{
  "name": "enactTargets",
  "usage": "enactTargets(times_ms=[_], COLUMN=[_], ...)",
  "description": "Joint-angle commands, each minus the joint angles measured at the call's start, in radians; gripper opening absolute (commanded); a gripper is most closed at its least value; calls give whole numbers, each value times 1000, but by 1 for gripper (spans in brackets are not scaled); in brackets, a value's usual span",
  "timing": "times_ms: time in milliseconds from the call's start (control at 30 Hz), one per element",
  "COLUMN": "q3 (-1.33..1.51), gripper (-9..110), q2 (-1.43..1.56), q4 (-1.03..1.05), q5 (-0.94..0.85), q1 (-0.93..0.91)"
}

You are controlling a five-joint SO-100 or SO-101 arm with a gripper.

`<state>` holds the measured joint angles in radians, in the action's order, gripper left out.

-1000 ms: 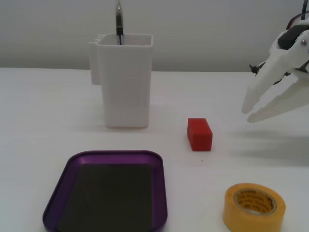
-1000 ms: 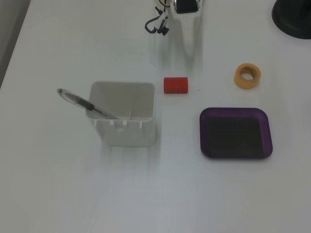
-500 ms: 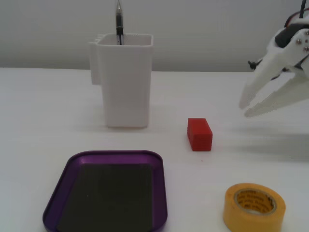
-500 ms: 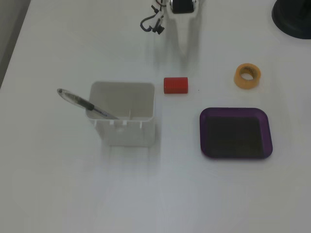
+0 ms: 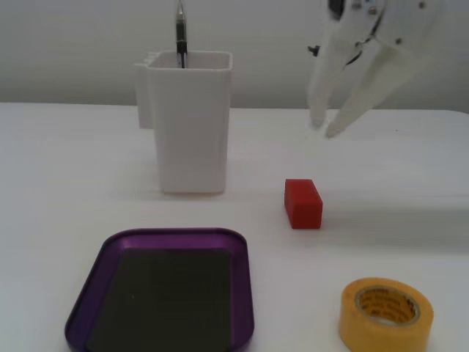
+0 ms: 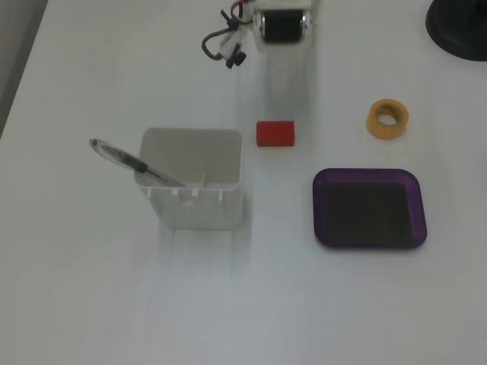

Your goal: Pick up the red cube and place it in the box.

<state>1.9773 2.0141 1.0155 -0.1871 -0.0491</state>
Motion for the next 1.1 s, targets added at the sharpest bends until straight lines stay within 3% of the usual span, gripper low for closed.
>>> enactTargets(times_ms=[0,200,1067], q3=[-196,-238,-57], gripper=[8,21,18], q2=[-219,-365,-382], q4=[54,84,-83], q5=[-9,-60,-100], q1=[3,3,-9])
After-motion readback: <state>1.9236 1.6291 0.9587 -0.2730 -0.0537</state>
